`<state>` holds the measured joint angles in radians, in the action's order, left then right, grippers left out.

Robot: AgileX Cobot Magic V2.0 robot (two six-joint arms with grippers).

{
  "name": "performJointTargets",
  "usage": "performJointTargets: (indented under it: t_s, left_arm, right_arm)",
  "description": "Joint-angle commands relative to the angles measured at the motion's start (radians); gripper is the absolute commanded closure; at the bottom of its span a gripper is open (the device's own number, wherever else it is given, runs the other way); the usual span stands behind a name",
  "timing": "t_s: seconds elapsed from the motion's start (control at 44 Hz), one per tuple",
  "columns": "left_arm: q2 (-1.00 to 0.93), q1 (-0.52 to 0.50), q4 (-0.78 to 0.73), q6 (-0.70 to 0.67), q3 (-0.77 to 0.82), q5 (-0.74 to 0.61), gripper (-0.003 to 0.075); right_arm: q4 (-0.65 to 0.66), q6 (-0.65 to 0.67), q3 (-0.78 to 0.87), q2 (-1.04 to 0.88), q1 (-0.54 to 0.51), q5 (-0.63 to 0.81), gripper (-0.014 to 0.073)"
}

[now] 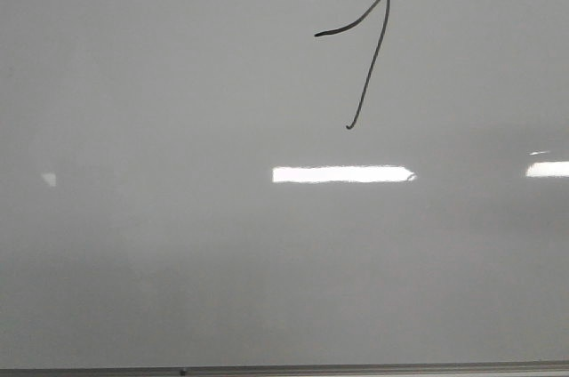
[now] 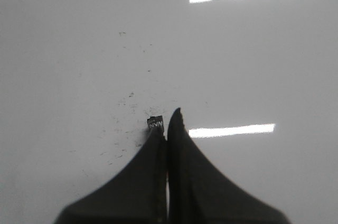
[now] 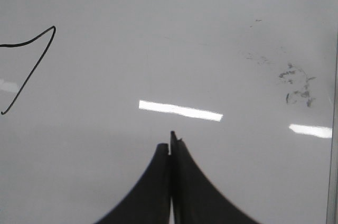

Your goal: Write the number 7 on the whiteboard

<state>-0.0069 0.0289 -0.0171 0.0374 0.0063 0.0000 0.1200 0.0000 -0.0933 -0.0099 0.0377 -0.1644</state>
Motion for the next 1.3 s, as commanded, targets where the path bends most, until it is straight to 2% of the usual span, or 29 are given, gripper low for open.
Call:
performJointTargets:
  t_s: [0.0,0.114,0.318,0.477,0.818,1.273]
  left_arm:
    - [-0.011,-0.002,0.0,-0.004,0.015,-0.079,0.0741]
    - [-0.011,-0.002,0.0,-0.004,0.015,-0.079,0.0741]
    - [-0.011,-0.002,0.0,-0.004,0.015,-0.079,0.0741]
    - [-0.011,-0.002,0.0,-0.004,0.015,-0.079,0.0741]
    - [-0.011,-0.002,0.0,-0.004,0.015,-0.079,0.0741]
    - [-0.011,-0.002,0.0,-0.004,0.015,-0.079,0.0741]
  right_arm:
    - [0.018,0.0,0.045,-0.013,-0.01,0.229,0.0662]
    - [0.015,0.006,0.121,-0.02,-0.016,0.35,0.0662]
    - [-0.01,0.007,0.117,-0.02,-0.039,0.308,0.0662]
    - [-0.12,0.014,0.117,-0.02,-0.044,0.261,0.0662]
    - [-0.12,0.014,0.117,-0.02,-0.044,0.2,0.0662]
    - [-0.12,0.014,0.117,-0.02,-0.044,0.232,0.0662]
